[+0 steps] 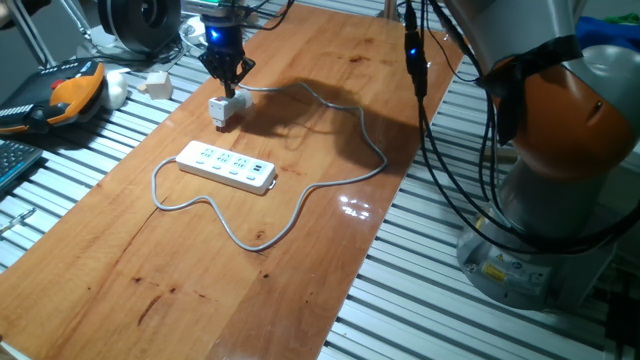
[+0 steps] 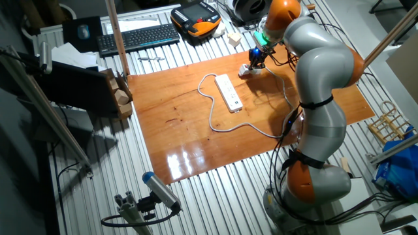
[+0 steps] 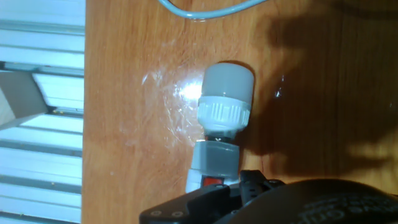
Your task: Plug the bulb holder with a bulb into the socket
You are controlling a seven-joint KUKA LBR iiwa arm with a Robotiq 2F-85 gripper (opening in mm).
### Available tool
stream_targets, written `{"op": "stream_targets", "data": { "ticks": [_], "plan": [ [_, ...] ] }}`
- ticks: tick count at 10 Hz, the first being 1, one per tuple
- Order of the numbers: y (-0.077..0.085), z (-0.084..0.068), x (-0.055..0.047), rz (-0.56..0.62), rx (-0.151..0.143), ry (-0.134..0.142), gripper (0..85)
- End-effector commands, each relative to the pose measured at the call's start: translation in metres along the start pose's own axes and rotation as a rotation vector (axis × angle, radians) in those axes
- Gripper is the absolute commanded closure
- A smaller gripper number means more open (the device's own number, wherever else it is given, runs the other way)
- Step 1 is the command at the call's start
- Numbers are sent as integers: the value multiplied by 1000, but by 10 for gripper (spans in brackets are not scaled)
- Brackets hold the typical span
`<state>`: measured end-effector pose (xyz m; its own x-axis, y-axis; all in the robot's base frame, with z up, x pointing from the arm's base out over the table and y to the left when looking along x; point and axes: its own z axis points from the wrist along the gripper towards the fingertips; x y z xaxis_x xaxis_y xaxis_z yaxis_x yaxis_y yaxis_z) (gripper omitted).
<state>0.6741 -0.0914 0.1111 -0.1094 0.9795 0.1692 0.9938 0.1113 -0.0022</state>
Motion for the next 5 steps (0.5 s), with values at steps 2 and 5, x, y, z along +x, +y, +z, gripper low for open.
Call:
{"op": "stream_targets", "data": {
  "ticks": [2, 5],
  "plan": [
    [0, 0, 0, -8, -5, 6, 850],
    [1, -3, 1, 23, -18, 6, 510]
  ]
}}
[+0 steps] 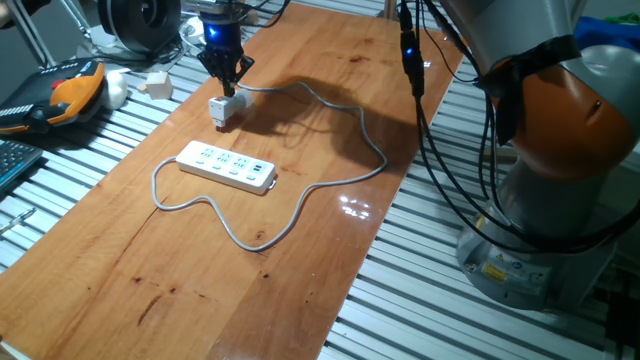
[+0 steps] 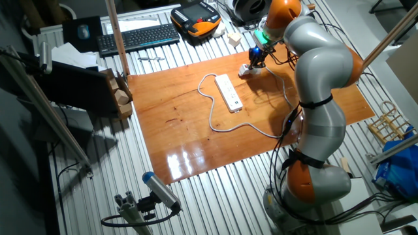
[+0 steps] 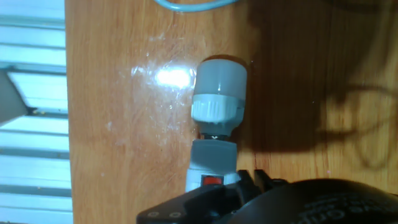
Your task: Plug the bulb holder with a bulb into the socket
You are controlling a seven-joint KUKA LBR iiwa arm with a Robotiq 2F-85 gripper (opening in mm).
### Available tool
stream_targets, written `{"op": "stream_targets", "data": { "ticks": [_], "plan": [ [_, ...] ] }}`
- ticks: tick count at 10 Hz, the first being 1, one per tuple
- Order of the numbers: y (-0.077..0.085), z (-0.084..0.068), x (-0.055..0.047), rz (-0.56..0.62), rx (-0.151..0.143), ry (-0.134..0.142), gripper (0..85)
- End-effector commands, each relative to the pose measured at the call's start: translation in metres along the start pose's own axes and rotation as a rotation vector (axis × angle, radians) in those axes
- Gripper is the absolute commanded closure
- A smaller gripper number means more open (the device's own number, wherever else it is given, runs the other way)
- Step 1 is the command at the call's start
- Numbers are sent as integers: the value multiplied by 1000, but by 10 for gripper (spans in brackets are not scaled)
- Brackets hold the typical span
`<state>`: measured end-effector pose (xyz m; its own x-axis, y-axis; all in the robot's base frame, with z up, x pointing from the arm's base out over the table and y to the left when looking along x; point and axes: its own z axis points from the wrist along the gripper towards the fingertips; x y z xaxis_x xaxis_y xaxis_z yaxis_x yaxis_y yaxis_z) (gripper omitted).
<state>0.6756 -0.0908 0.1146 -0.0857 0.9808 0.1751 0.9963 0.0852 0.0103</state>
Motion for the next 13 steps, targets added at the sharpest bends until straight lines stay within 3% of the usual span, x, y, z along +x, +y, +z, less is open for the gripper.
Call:
{"op": "stream_targets", "data": {
  "ticks": [1, 2, 3, 6, 9, 13],
  "plan": [
    [0, 0, 0, 10, 3, -1, 340],
    [0, 0, -1, 22, 3, -6, 340],
    [1, -1, -1, 30, 2, -10, 0],
    [2, -3, -2, 34, -20, -18, 0],
    [7, 1, -3, 46, -25, -17, 0],
    [16, 10, -5, 82, -30, 27, 0]
  ]
}}
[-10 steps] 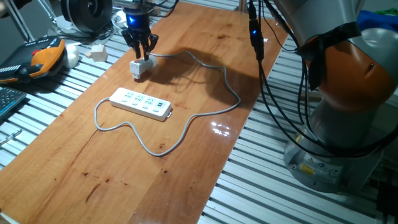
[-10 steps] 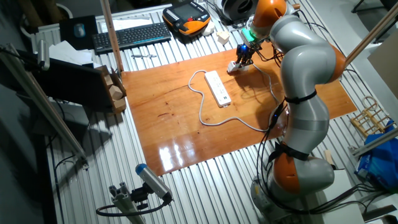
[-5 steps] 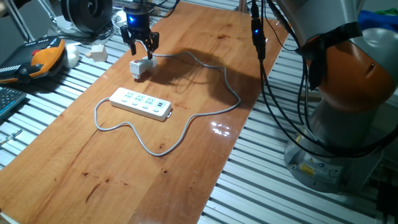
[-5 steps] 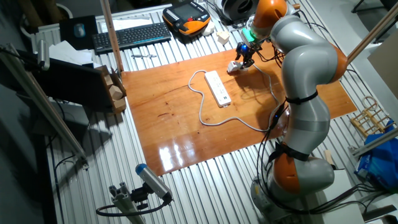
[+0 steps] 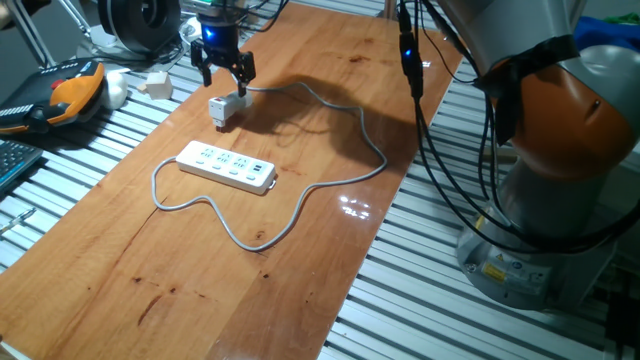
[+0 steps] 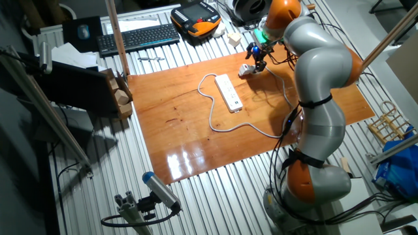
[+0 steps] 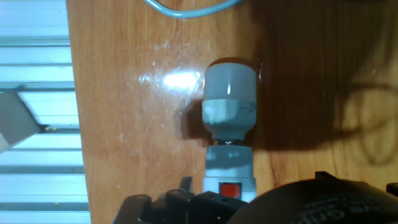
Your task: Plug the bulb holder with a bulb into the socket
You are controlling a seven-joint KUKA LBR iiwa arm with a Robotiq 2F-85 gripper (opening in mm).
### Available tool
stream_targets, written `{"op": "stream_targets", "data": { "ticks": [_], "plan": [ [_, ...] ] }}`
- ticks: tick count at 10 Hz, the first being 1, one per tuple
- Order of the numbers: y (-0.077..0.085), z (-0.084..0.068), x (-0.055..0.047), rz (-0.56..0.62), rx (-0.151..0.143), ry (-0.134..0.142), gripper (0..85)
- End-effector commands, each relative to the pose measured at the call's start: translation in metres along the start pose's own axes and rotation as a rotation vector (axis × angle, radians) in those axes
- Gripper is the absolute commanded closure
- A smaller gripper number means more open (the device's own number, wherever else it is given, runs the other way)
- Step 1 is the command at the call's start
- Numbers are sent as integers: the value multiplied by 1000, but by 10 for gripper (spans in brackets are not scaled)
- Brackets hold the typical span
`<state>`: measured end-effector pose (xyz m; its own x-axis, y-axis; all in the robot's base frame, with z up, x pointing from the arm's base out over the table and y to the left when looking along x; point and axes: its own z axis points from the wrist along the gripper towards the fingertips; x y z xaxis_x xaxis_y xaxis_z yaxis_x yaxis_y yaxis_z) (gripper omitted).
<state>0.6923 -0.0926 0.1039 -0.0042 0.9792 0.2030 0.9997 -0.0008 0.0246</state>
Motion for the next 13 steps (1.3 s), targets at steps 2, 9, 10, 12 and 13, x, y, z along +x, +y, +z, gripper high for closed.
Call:
{"op": "stream_targets", "data": {
  "ticks": [2, 9, 10, 12, 13],
  "plan": [
    [3, 4, 1, 8, 1, 1, 0],
    [6, 12, 0, 3, 49, 32, 170],
    [5, 14, -1, 9, 51, 39, 170],
    [5, 15, -1, 14, 55, 44, 170],
    [5, 15, -1, 12, 55, 45, 0]
  ]
}}
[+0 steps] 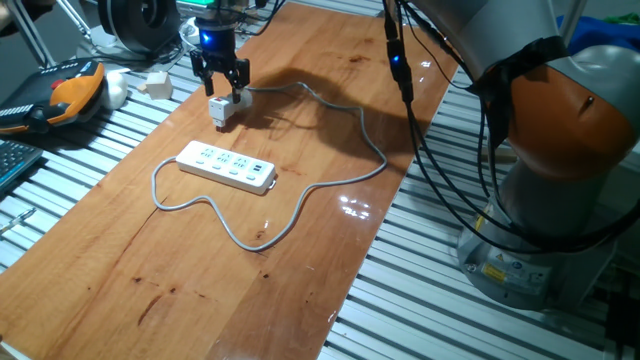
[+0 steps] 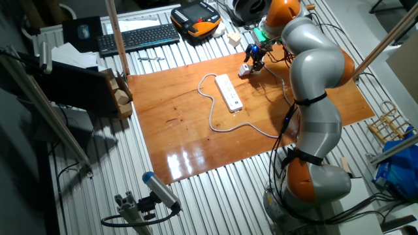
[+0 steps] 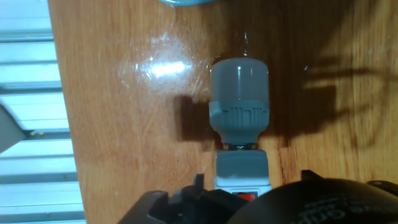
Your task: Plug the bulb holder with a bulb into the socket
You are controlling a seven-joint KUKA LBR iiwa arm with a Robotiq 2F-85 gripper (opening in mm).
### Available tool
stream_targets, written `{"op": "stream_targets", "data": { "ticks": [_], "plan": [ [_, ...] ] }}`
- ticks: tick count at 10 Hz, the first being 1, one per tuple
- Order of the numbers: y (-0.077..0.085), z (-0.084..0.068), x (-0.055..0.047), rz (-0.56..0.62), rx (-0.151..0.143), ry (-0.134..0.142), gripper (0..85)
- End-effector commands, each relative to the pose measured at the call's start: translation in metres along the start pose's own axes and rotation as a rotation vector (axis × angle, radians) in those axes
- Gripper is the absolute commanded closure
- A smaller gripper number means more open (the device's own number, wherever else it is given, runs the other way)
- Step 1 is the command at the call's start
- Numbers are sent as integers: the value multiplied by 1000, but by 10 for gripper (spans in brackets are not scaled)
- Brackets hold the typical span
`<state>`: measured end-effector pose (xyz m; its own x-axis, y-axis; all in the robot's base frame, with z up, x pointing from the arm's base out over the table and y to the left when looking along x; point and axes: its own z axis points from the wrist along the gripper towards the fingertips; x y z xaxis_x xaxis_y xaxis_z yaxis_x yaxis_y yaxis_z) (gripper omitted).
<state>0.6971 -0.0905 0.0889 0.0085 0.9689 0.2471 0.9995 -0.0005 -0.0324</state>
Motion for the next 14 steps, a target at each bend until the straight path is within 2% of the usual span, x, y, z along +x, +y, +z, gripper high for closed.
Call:
{"op": "stream_targets", "data": {
  "ticks": [1, 10, 11, 14],
  "plan": [
    [0, 0, 0, 0, 0, 1, 0],
    [1, 6, 1, -16, -13, 0, 0],
    [1, 8, 2, -16, -13, 0, 170],
    [1, 11, 2, -5, -16, -5, 170]
  ]
}}
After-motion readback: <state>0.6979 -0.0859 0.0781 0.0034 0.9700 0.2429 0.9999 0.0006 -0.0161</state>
